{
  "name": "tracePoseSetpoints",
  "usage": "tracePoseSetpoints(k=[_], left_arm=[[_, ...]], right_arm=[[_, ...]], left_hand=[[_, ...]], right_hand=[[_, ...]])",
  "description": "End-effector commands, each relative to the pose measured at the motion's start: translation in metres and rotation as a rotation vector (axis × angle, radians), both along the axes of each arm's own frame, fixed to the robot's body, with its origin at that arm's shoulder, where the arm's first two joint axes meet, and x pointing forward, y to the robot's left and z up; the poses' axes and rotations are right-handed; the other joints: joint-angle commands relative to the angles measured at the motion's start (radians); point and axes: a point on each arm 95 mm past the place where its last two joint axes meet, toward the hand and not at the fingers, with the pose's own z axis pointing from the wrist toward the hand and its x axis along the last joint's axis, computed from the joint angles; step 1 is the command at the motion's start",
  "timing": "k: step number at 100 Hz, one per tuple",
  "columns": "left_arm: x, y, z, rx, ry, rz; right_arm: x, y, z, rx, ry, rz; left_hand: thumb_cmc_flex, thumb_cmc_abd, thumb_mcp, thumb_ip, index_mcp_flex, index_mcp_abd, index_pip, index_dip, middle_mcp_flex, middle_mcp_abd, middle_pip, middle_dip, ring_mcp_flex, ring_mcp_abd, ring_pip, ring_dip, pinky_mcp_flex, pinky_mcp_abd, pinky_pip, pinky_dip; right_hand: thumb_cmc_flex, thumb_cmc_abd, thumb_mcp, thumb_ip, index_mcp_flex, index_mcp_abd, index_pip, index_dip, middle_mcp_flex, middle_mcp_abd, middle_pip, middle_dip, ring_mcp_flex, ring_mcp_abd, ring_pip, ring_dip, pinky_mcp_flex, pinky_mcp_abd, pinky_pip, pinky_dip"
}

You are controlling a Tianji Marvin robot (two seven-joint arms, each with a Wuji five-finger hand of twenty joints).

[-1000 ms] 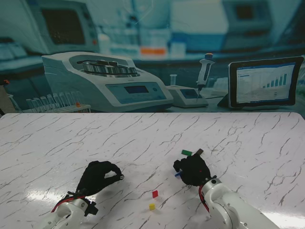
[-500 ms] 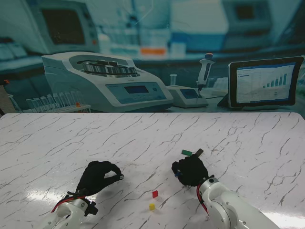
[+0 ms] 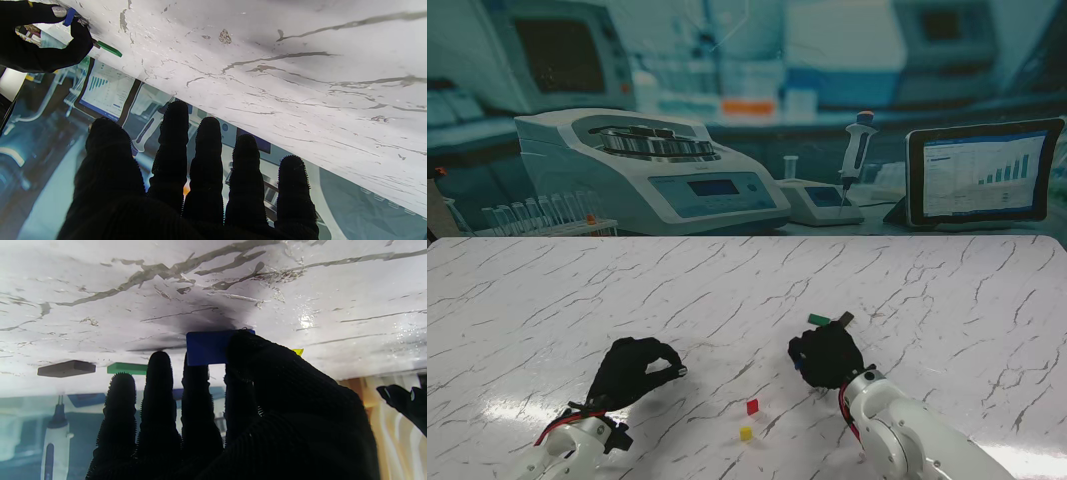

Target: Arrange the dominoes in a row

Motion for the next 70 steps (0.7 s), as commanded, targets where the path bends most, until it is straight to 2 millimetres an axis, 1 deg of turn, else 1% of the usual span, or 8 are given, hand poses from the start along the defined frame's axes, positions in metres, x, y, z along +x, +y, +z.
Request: tracePoseSetpoints(k=[1, 18, 32, 46, 70], left_arm=[[-0.0028, -0.0042, -0.0015, -0.018, 0.006, -0.019], [-0.0027, -0.004, -0.0017, -0.021, 0.005, -0.016], [-0.0028, -0.004, -0.0017, -0.022, 0.004, -0.016], [-0.0028, -0.0041, -0.0017, -0.022, 0.003, -0.015], [-0.0026, -0.0042, -0.0016, -0.022, 0.002, -0.015]], right_arm=[[-0.005, 0.0025, -0.0071, 0.006, 0.017, 0.003], [-0.0058, 0.0028, -0.0063, 0.006, 0.001, 0.005], [-0.0072, 0.0026, -0.0044, 0.008, -0.018, 0.005], [-0.0084, 0.0021, -0.002, 0.011, -0.038, 0.003], [-0.0104, 0.0017, 0.002, 0.016, -0.063, -0.001]], left_hand=[[0.004, 0.015, -0.001, 0.019, 0.019, -0.028, 0.009, 0.007, 0.02, -0.025, 0.015, 0.014, 0.016, -0.029, 0.014, 0.01, -0.007, 0.01, 0.01, 0.009], [0.0, 0.016, -0.001, 0.019, 0.021, -0.023, 0.008, 0.006, 0.02, -0.019, 0.015, 0.014, 0.017, -0.029, 0.016, 0.011, -0.006, 0.009, 0.011, 0.009], [-0.001, 0.017, 0.0, 0.02, 0.02, -0.02, 0.006, 0.006, 0.019, -0.017, 0.016, 0.014, 0.017, -0.028, 0.017, 0.012, -0.006, 0.011, 0.011, 0.01], [-0.003, 0.017, 0.0, 0.019, 0.021, -0.019, 0.007, 0.007, 0.02, -0.016, 0.017, 0.015, 0.018, -0.028, 0.017, 0.012, -0.006, 0.01, 0.012, 0.01], [-0.005, 0.018, 0.0, 0.02, 0.023, -0.017, 0.006, 0.008, 0.022, -0.013, 0.019, 0.016, 0.019, -0.027, 0.019, 0.013, -0.005, 0.011, 0.014, 0.011]], right_hand=[[-0.019, -0.005, 0.035, 0.053, 0.024, -0.042, 0.03, 0.028, -0.029, 0.003, -0.001, -0.006, -0.008, 0.002, -0.023, 0.003, -0.014, 0.103, -0.013, 0.013], [-0.029, -0.004, 0.032, 0.058, 0.023, -0.069, 0.022, 0.031, -0.083, 0.013, -0.013, -0.024, -0.047, 0.0, -0.043, -0.007, -0.023, 0.097, -0.021, 0.016], [-0.031, -0.006, 0.022, 0.052, 0.027, -0.085, 0.014, 0.026, -0.12, 0.022, -0.02, -0.05, -0.088, -0.001, -0.054, -0.014, -0.036, 0.092, -0.028, 0.018], [-0.03, -0.007, 0.013, 0.044, 0.032, -0.09, 0.009, 0.016, -0.145, 0.029, -0.024, -0.068, -0.128, 0.003, -0.066, -0.026, -0.05, 0.09, -0.034, 0.02], [-0.032, -0.008, 0.005, 0.036, 0.033, -0.092, 0.007, 0.01, -0.166, 0.034, -0.029, -0.088, -0.163, 0.01, -0.074, -0.042, -0.069, 0.086, -0.037, 0.021]])
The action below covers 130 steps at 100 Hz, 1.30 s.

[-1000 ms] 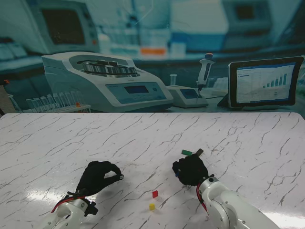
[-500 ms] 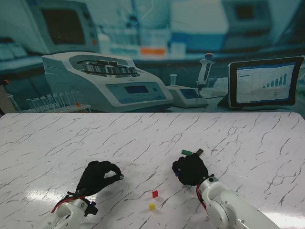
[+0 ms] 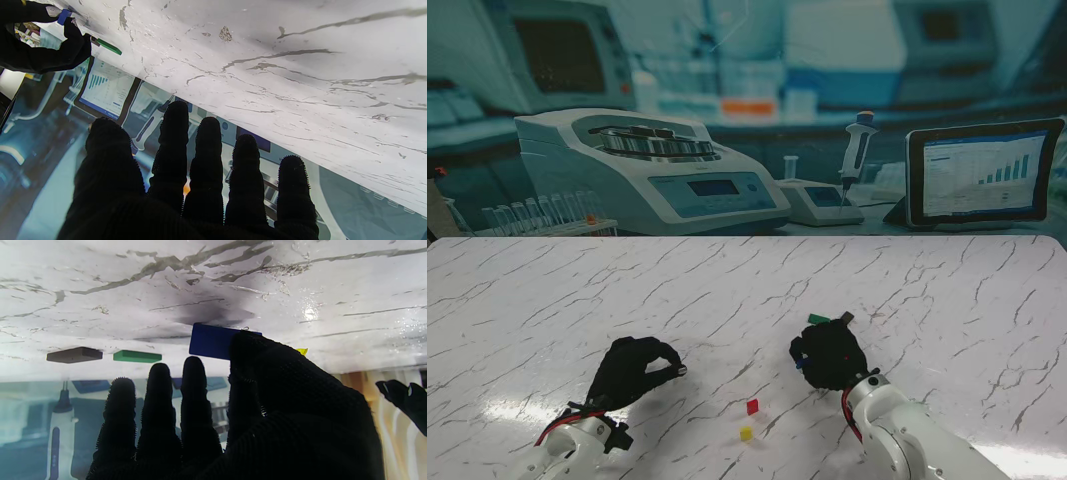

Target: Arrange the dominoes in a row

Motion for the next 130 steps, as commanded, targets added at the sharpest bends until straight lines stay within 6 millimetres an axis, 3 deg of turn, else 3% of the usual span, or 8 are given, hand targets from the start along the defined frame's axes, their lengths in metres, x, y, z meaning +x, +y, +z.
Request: tracePoseSetpoints(k=[1, 26, 33, 43, 61, 84, 99, 130], left_arm=[[-0.0028, -0.0042, -0.0018, -0.018, 0.007, -0.019], [-0.0024, -0.0041, -0.0022, -0.019, 0.006, -0.019], [-0.0023, -0.004, -0.0023, -0.019, 0.005, -0.018], [-0.0022, -0.004, -0.0024, -0.02, 0.003, -0.017], [-0.002, -0.0039, -0.0026, -0.02, 0.001, -0.016], [-0.0018, -0.0039, -0.0028, -0.021, 0.001, -0.017], [-0.0017, -0.0039, -0.0028, -0.021, 0.001, -0.017], [-0.0015, -0.0038, -0.003, -0.021, 0.002, -0.016]], right_arm=[[-0.0041, 0.0053, 0.0008, 0.015, -0.005, 0.005], [-0.0059, 0.0044, 0.0058, 0.019, -0.031, 0.005], [-0.0062, 0.0043, 0.0071, 0.017, -0.036, 0.006], [-0.0066, 0.0043, 0.0077, 0.023, -0.033, 0.004], [-0.0071, 0.0042, 0.0077, 0.035, -0.031, 0.001], [-0.0075, 0.0046, 0.0086, 0.037, -0.036, 0.004], [-0.0081, 0.0054, 0.0079, 0.043, -0.048, 0.002], [-0.0098, 0.0071, 0.005, 0.093, -0.034, -0.011]], left_hand=[[-0.005, 0.019, 0.0, 0.019, 0.023, -0.016, 0.006, 0.008, 0.022, -0.013, 0.018, 0.015, 0.019, -0.027, 0.019, 0.012, -0.005, 0.011, 0.014, 0.011], [-0.006, 0.019, 0.0, 0.019, 0.024, -0.016, 0.01, 0.01, 0.024, -0.013, 0.021, 0.016, 0.022, -0.029, 0.021, 0.014, -0.005, 0.011, 0.016, 0.012], [-0.005, 0.019, 0.0, 0.02, 0.024, -0.016, 0.012, 0.011, 0.024, -0.011, 0.022, 0.016, 0.023, -0.03, 0.022, 0.014, -0.005, 0.012, 0.016, 0.012], [-0.005, 0.019, 0.0, 0.02, 0.024, -0.017, 0.014, 0.012, 0.024, -0.012, 0.024, 0.017, 0.023, -0.03, 0.022, 0.015, -0.004, 0.012, 0.017, 0.012], [-0.004, 0.02, 0.001, 0.02, 0.024, -0.017, 0.016, 0.012, 0.024, -0.014, 0.025, 0.017, 0.025, -0.029, 0.023, 0.015, -0.004, 0.012, 0.017, 0.012], [-0.002, 0.02, 0.001, 0.02, 0.026, -0.018, 0.021, 0.013, 0.028, -0.015, 0.027, 0.017, 0.026, -0.029, 0.024, 0.016, -0.004, 0.012, 0.018, 0.013], [-0.001, 0.022, 0.001, 0.02, 0.026, -0.02, 0.024, 0.014, 0.029, -0.016, 0.028, 0.017, 0.027, -0.028, 0.025, 0.016, -0.003, 0.012, 0.018, 0.013], [0.0, 0.023, 0.0, 0.02, 0.029, -0.02, 0.032, 0.015, 0.032, -0.013, 0.03, 0.017, 0.029, -0.027, 0.027, 0.016, -0.002, 0.011, 0.019, 0.013]], right_hand=[[-0.01, 0.0, -0.005, 0.015, 0.035, -0.032, 0.007, -0.003, -0.048, 0.01, -0.01, -0.011, -0.046, 0.012, -0.014, -0.004, -0.021, 0.086, -0.011, 0.017], [-0.01, -0.012, -0.003, 0.005, 0.047, -0.031, 0.011, -0.018, -0.03, -0.021, 0.049, 0.002, -0.07, -0.012, 0.061, 0.006, -0.03, 0.064, 0.028, 0.02], [-0.006, -0.012, -0.002, 0.004, 0.044, -0.02, 0.017, -0.021, 0.065, -0.056, 0.098, 0.131, -0.026, -0.033, 0.113, 0.034, -0.02, 0.054, 0.06, 0.018], [0.001, -0.001, 0.003, 0.009, 0.03, 0.009, 0.028, -0.01, 0.196, -0.081, 0.127, 0.197, 0.055, -0.048, 0.144, 0.057, -0.001, 0.046, 0.092, 0.022], [0.007, 0.014, 0.0, 0.011, 0.016, 0.018, 0.034, 0.001, 0.277, -0.078, 0.178, 0.225, 0.12, -0.054, 0.175, 0.078, 0.021, 0.039, 0.121, 0.029], [0.006, 0.022, -0.001, 0.019, 0.011, 0.021, 0.034, 0.009, 0.276, -0.072, 0.277, 0.259, 0.122, -0.065, 0.228, 0.132, 0.016, 0.034, 0.135, 0.027], [0.004, 0.025, -0.006, 0.015, 0.018, 0.047, 0.038, 0.011, 0.387, -0.123, 0.229, 0.143, 0.216, -0.076, 0.181, 0.102, 0.025, 0.037, 0.144, 0.019], [-0.004, 0.071, 0.007, 0.044, -0.039, 0.193, 0.074, 0.087, 0.473, -0.15, 0.187, -0.126, 0.311, -0.088, 0.122, 0.046, 0.039, 0.028, 0.171, 0.009]])
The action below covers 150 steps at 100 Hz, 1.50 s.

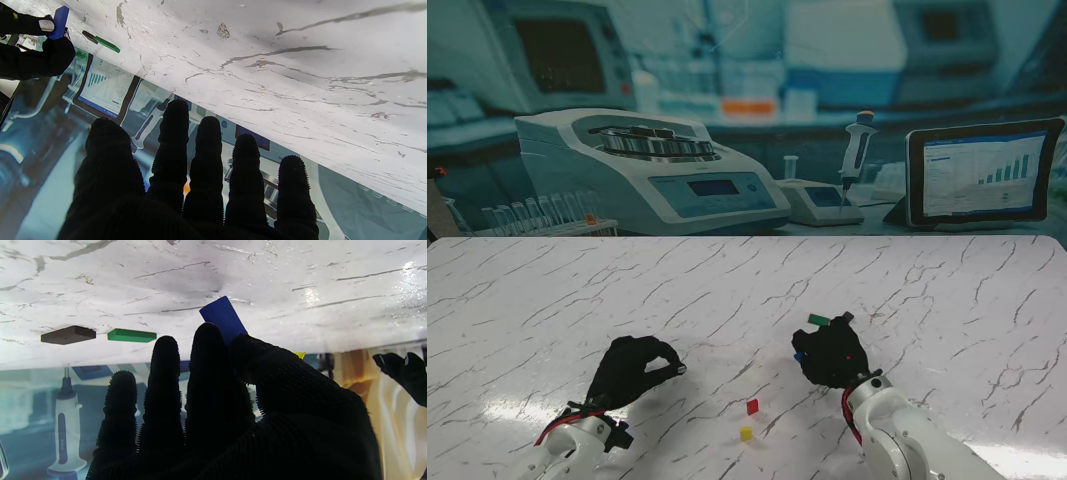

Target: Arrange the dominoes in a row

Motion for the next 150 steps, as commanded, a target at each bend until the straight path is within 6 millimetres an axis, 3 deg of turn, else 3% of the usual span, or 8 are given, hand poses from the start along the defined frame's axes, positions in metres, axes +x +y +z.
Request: tracePoseSetpoints(k=[1, 31, 77, 114, 150], left_arm=[[-0.003, -0.005, -0.002, -0.019, 0.008, -0.022], [-0.003, -0.004, -0.002, -0.018, 0.003, -0.028], [-0.003, -0.003, -0.002, -0.013, 0.0, -0.031], [-0.003, -0.002, -0.002, -0.015, 0.0, -0.029], [-0.003, -0.002, -0.003, -0.014, -0.001, -0.029]], right_arm=[[-0.005, 0.006, -0.004, 0.028, 0.016, 0.008], [-0.008, 0.01, 0.0, 0.042, -0.005, 0.027], [-0.019, 0.034, 0.007, 0.083, -0.036, 0.084], [-0.026, 0.051, 0.005, 0.11, -0.031, 0.118], [-0.031, 0.056, -0.001, 0.127, 0.0, 0.144]], left_hand=[[-0.001, 0.024, 0.0, 0.02, 0.015, -0.021, 0.009, 0.015, 0.032, -0.015, 0.017, 0.017, 0.029, -0.028, 0.018, 0.01, -0.003, 0.011, 0.019, 0.013], [-0.004, 0.014, -0.001, 0.02, 0.01, -0.027, 0.01, 0.013, 0.025, -0.023, 0.013, 0.015, 0.023, -0.03, 0.014, 0.008, -0.007, 0.014, 0.015, 0.011], [-0.008, 0.005, 0.001, 0.02, 0.004, -0.029, -0.018, 0.001, 0.016, -0.025, -0.001, 0.011, 0.015, -0.025, 0.004, 0.005, -0.011, 0.016, 0.009, 0.008], [-0.008, 0.007, 0.001, 0.02, 0.008, -0.026, -0.013, 0.005, 0.021, -0.022, 0.002, 0.013, 0.018, -0.026, 0.005, 0.006, -0.01, 0.016, 0.009, 0.008], [-0.009, 0.007, 0.001, 0.02, 0.006, -0.027, -0.014, 0.005, 0.02, -0.023, 0.002, 0.013, 0.017, -0.026, 0.004, 0.006, -0.01, 0.017, 0.009, 0.008]], right_hand=[[-0.003, 0.029, 0.008, 0.045, -0.022, 0.027, 0.037, 0.027, 0.032, -0.027, -0.016, -0.037, 0.019, -0.029, -0.012, -0.017, -0.005, 0.028, 0.02, -0.009], [-0.012, 0.03, 0.017, 0.061, -0.043, 0.034, 0.045, 0.041, -0.013, -0.029, 0.054, -0.01, -0.015, -0.023, 0.001, -0.004, -0.018, 0.03, 0.02, -0.013], [-0.014, 0.015, 0.035, 0.076, -0.046, 0.056, 0.062, 0.032, 0.004, -0.028, 0.017, -0.049, 0.001, -0.02, -0.001, -0.007, -0.006, 0.035, 0.025, -0.012], [-0.031, 0.016, 0.084, 0.126, -0.063, 0.084, 0.107, 0.04, 0.028, -0.044, -0.002, -0.107, 0.052, -0.009, -0.022, -0.026, 0.018, 0.046, 0.041, -0.013], [-0.023, 0.013, 0.065, 0.106, -0.065, 0.079, 0.104, 0.018, 0.021, -0.037, -0.006, -0.117, 0.043, -0.014, -0.038, -0.033, 0.01, 0.042, 0.038, -0.017]])
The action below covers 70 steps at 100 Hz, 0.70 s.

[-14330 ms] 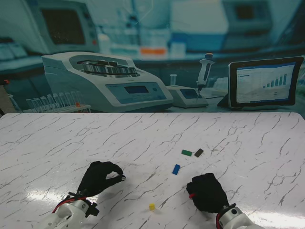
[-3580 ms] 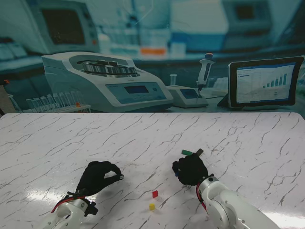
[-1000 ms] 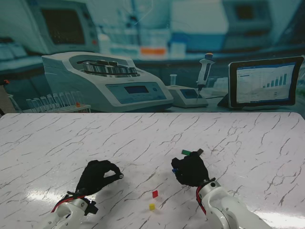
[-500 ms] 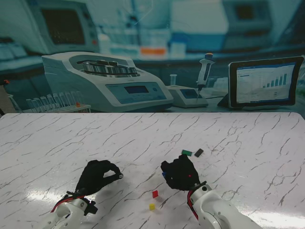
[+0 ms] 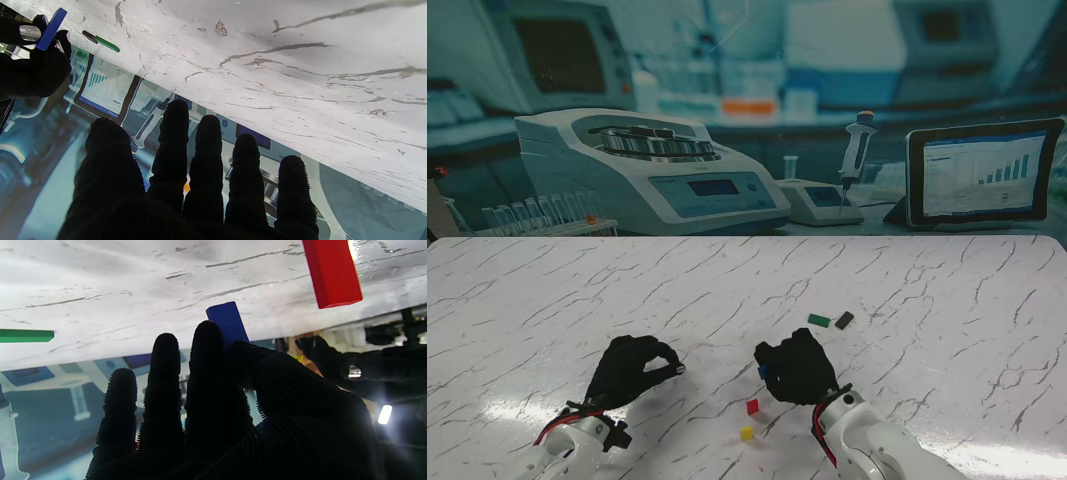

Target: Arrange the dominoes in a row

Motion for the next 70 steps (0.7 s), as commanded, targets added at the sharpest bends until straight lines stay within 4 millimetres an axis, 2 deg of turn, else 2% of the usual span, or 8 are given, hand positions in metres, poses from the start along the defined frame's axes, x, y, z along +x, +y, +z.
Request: tracePoseSetpoints(k=[1, 70], left_arm=[[-0.003, -0.004, -0.002, -0.017, 0.007, -0.025], [-0.003, -0.003, -0.002, -0.016, 0.008, -0.025]], right_arm=[[-0.006, 0.006, -0.004, 0.017, 0.014, 0.012], [-0.007, 0.013, -0.018, 0.036, 0.049, 0.015]], left_hand=[[-0.009, 0.007, 0.001, 0.02, 0.006, -0.027, -0.003, 0.005, 0.002, -0.023, 0.001, 0.012, 0.018, -0.027, 0.005, 0.006, -0.01, 0.017, 0.009, 0.008], [-0.008, 0.007, 0.001, 0.02, 0.007, -0.027, -0.003, 0.006, 0.002, -0.024, 0.001, 0.013, 0.016, -0.025, 0.004, 0.006, -0.01, 0.018, 0.009, 0.008]], right_hand=[[-0.001, 0.002, 0.011, 0.037, -0.016, 0.037, 0.039, 0.002, 0.011, -0.035, -0.011, -0.01, 0.008, -0.013, -0.014, -0.009, -0.013, 0.042, 0.013, -0.01], [0.02, 0.003, -0.004, 0.008, -0.025, 0.037, 0.027, -0.012, -0.002, -0.021, -0.033, -0.013, -0.017, -0.003, -0.023, -0.012, -0.027, 0.049, 0.002, -0.017]])
